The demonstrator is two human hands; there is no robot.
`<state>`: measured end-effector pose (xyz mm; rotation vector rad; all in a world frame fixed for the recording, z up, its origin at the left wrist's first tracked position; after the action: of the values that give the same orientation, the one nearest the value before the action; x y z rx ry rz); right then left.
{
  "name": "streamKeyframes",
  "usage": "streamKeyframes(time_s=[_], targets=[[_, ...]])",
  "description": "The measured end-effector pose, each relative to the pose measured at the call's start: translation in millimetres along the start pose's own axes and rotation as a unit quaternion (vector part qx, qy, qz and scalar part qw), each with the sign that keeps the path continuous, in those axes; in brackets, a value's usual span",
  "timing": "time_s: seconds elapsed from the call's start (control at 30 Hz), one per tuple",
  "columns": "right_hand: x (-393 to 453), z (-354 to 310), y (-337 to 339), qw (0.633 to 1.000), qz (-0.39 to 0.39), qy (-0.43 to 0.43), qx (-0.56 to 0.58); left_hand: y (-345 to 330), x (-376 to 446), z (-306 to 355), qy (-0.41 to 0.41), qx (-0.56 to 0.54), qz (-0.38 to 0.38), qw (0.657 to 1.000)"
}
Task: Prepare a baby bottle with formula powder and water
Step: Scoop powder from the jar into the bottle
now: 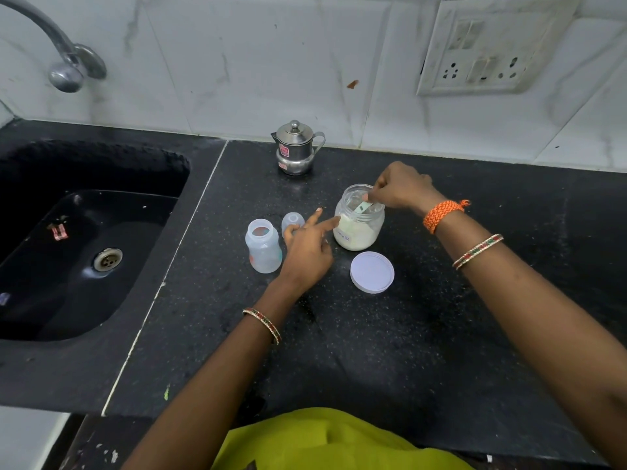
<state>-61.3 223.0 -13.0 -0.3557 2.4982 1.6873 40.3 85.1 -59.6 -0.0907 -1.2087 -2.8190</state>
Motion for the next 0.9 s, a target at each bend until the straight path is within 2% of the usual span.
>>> streamKeyframes(time_s=[0.1, 0.3, 0.5, 0.7, 0.9], targets=[[-5.5, 2.0, -2.1, 0.997, -0.054, 0.003, 0.058, -0.7, -0.5, 0.3, -0.008, -0.006, 0.001, 1.0], [-10.3, 7.3, 3.2, 0.991, -0.065, 0.001, 0.115, -1.0, 1.2, -3.3, 0.0, -0.013, 0.004, 1.0], [-12.8, 16.9, 5.6, 0.985, -0.061, -0.017, 0.16, -1.0, 5.4, -14.9, -0.003, -0.023, 0.02, 1.0], [-14.8, 28.9, 16.8, 0.977, -0.02, -0.025, 0.209, 9.1, 1.9, -7.9, -0.029, -0.092, 0.049, 0.994], [-17.2, 28.8, 13.6, 0.975, -0.037, -0.007, 0.221, 1.8, -0.3, -11.2, -0.014, -0.106, 0.038, 0.994]])
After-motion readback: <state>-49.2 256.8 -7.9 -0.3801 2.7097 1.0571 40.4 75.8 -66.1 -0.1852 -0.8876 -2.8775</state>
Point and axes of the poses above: each hand's wrist, its own x-axis towards the middle knuckle, its own y-axis out of the back of the hand, z = x × y, the point moved 10 cm from there along x, towards the middle knuckle
